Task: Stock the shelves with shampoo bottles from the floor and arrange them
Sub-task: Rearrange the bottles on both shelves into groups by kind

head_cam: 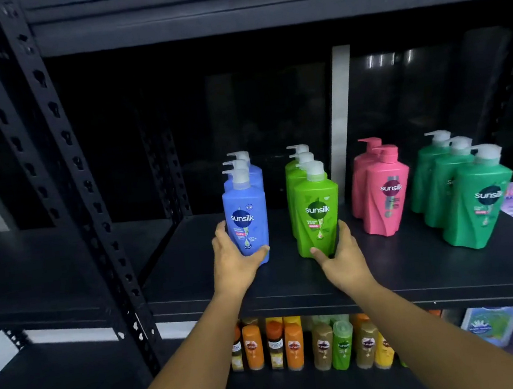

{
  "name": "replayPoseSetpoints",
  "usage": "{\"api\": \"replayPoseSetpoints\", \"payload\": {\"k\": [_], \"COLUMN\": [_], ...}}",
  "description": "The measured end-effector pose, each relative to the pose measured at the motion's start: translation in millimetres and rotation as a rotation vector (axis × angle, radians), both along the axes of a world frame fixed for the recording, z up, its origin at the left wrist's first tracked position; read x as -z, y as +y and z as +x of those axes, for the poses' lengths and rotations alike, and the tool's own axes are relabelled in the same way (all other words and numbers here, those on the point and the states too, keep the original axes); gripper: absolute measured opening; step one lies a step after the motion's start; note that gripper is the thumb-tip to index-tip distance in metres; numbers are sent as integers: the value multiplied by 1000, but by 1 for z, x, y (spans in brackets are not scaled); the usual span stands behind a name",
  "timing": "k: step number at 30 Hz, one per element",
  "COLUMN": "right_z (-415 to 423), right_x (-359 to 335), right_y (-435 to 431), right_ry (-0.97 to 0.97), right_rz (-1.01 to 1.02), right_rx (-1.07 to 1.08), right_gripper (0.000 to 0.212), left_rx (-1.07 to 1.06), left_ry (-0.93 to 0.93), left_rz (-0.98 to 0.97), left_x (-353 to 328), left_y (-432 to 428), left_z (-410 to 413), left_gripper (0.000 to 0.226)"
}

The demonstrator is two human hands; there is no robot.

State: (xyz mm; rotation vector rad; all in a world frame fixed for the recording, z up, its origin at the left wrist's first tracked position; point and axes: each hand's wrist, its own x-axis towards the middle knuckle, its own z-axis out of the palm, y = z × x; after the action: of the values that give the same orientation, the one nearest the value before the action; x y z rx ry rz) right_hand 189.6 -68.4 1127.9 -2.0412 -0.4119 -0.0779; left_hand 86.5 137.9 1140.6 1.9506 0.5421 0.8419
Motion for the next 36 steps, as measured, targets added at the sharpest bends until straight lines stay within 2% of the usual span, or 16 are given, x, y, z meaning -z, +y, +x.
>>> {"api": "replayPoseSetpoints", "payload": {"k": [2,5,15,21,24,26,28,32,36], "right_z": [2,4,2,-5,-18,-27,-33,-49,-80], "right_x": [9,14,6,6,14,18,19,9,-3], "right_y": [2,1,-2,-6,-16,-27,-37,-56,-74], "right_ry": [-11,-46,-53,-110,-267,-378,-426,-345,-308], "right_rz": [-4,6,66,99,-40,-237,-472,-811,-844], "right_rx": [6,18,37,49,-2,-95,-235,-440,-481], "right_gripper": [83,78,67,59,51,47,54,62,60], "left_rx": [59,86,-14,-30,-37,-12,76,311,431], "left_ry": [3,-4,1,153,299,334,372,470,439], "left_rz": [-19,-25,-7,85,210,299,372,650,742], "left_x": [5,12,14,14,14,17,21,28,28], "left_y": [7,12,10,9,3,-6,-16,-31,-51], "left_z": [6,10,12,-1,-21,-38,-55,-76,-86], "left_gripper": [101,96,97,102,91,76,69,61,59]}}
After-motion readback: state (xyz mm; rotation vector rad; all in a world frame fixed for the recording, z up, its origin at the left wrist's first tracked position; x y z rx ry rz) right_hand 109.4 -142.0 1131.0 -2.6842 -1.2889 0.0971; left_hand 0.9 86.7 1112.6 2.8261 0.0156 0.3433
